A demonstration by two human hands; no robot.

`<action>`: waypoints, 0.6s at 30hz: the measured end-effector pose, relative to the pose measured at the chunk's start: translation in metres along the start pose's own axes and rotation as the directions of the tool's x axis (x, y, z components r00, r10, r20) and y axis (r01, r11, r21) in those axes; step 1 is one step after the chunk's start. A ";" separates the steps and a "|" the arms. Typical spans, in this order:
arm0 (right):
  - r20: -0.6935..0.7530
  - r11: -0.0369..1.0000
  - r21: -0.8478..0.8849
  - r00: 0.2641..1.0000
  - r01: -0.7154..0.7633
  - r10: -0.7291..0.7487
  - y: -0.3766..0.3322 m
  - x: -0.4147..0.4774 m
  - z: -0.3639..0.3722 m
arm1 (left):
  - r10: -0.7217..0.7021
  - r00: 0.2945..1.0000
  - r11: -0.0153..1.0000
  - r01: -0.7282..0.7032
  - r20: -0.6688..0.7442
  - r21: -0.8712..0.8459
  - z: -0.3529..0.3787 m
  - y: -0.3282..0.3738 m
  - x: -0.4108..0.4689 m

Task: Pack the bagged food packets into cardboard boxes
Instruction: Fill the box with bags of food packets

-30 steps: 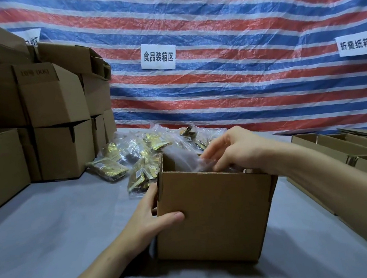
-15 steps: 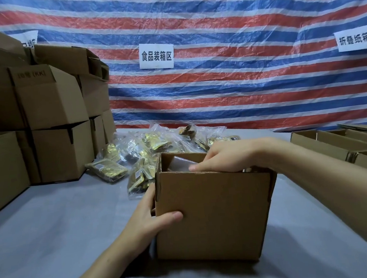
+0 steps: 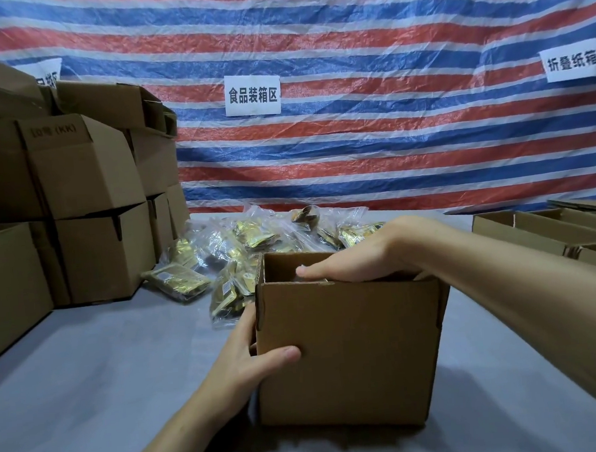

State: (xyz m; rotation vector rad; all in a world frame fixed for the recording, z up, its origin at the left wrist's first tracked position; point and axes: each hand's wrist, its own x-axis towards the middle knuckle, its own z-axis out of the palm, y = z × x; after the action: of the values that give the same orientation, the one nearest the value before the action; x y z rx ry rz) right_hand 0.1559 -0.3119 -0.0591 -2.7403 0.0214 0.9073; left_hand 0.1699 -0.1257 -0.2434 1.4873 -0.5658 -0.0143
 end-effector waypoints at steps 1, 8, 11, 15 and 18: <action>-0.043 0.997 -0.067 0.999 -0.031 0.028 -0.001 0.001 -0.001 | 0.000 1.000 1.000 0.000 0.004 0.011 0.000 0.000 0.000; -0.212 0.998 -0.037 0.975 0.056 -0.062 0.015 -0.011 0.007 | 0.005 1.000 1.000 -0.006 0.020 0.017 -0.001 -0.002 -0.001; -0.608 0.952 -0.116 0.738 0.282 -0.293 0.047 -0.018 0.020 | -0.007 1.000 1.000 0.007 0.012 -0.020 0.000 -0.001 -0.001; -0.818 0.886 -0.098 0.470 0.453 -0.331 0.102 -0.022 0.048 | -0.019 1.000 0.999 0.018 -0.018 -0.040 0.002 -0.004 -0.002; -0.728 0.828 0.146 0.625 0.541 -0.281 0.136 -0.028 0.070 | -0.047 0.997 0.999 0.047 -0.055 0.006 0.003 -0.005 -0.002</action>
State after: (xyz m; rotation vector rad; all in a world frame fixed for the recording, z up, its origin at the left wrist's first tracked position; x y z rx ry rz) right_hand 0.0801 -0.4277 -0.1288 -2.3956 -0.2858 -0.2567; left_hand 0.1687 -0.1286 -0.2488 1.5033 -0.4869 -0.0076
